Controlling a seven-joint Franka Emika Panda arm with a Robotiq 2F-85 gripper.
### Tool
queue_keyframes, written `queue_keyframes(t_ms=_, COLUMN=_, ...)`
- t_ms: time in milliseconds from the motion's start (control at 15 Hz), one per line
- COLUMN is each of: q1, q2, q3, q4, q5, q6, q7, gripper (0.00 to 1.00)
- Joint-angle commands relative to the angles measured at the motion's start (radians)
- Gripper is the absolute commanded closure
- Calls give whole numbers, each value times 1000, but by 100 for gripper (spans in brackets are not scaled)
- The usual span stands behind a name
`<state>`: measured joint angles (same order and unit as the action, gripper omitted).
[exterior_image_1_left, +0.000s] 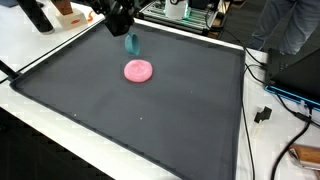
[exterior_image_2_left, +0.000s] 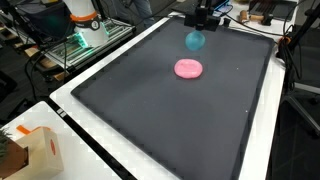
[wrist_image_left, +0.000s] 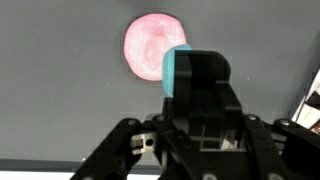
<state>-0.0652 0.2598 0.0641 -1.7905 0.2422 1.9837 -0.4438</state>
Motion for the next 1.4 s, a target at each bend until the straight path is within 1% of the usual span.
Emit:
queue_keyframes(t_ms=0, q1=-64, q2=43, q3=4, q4=75, q5=142, q6=-114, q7=-156, gripper=75)
queue_keyframes(t_ms=267, q1=-134, q2=85, q3=-3, q4=133, q5=291, q6=-248, q7=-324, gripper=75)
queue_keyframes(t_ms=467, q1=-175, q2=120, q3=-15, q4=164, q5=369, q6=-325, q7=-417, gripper=75)
queue_keyframes(t_ms=933, q1=-223, q2=188, q3=-47, q4=186, q5=471, q6=-415, q7=-577, gripper=75)
queue_keyframes(t_ms=1333, q1=-268, q2=267, q3=-70, q4=225, q5=544, q6=-532, q7=-689, gripper=75)
